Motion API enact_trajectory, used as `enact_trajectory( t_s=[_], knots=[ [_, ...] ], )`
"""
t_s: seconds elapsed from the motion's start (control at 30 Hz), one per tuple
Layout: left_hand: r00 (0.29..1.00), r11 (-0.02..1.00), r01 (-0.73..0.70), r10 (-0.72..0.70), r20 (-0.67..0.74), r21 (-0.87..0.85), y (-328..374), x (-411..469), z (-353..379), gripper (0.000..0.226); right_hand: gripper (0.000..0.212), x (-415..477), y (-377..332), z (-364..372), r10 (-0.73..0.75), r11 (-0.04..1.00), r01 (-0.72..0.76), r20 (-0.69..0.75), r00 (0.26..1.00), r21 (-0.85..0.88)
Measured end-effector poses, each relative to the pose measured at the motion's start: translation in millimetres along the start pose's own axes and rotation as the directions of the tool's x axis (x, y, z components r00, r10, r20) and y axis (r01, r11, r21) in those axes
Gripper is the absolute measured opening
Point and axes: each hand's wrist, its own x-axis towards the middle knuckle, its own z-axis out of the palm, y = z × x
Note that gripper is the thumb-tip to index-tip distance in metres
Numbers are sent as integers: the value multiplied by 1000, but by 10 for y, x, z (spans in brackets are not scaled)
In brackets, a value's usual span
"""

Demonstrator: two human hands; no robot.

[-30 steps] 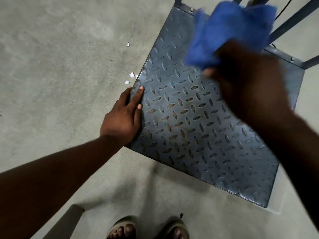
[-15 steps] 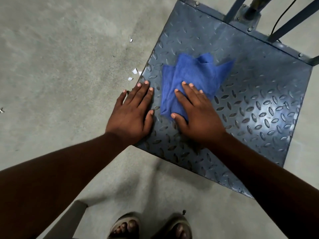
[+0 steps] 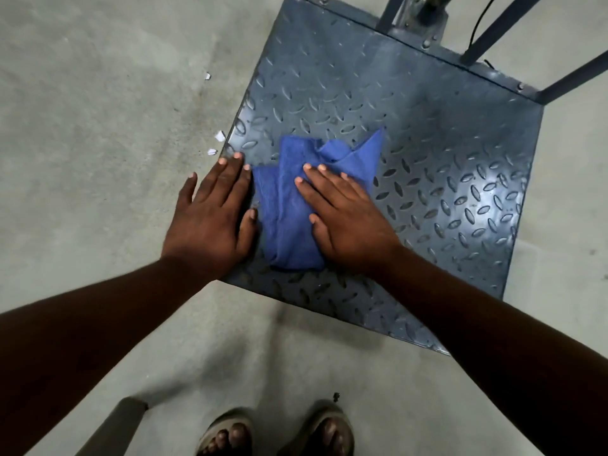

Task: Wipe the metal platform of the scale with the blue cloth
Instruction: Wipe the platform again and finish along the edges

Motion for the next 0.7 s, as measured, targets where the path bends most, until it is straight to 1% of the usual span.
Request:
enact_trajectory(
  t_s=[0.13, 0.2, 0.27, 0.4, 0.47, 0.57, 0.63, 0.7],
  knots=[
    [990, 994, -100, 94, 109, 52, 20, 125, -67, 80, 67, -20, 50, -8, 150, 986, -152, -36, 988, -64],
    [975, 979, -186, 173, 140, 85, 21, 232, -106, 84, 68, -15, 70, -2, 226, 971, -229, -52, 973, -61],
    [965, 973, -219, 205, 161, 77, 129, 408, -106, 86, 69, -14, 89, 11, 277, 958, -281, -71, 958, -54],
    [968, 981, -189, 193, 161, -41, 582, 844, 8, 81, 70, 16, 129, 7, 302, 950, -304, -50, 952, -63],
    [975, 983, -180, 184, 124, -42, 682, 930, 57, 79, 68, 31, 258, -11, 355, 931, -360, -83, 931, -59],
    [980, 986, -168, 169, 103, -13, 693, 945, 63, 78, 65, -22, 670, -99, 481, 870, -492, -143, 865, -46],
    [983, 989, -151, 150, 108, -2, 697, 933, 56, 77, 65, -144, 938, -181, 564, 814, -577, -148, 812, -64],
    [982, 989, -150, 149, 114, 1, 708, 956, 58, 77, 64, -263, 1128, -247, 603, 785, -616, -143, 784, -70]
  ],
)
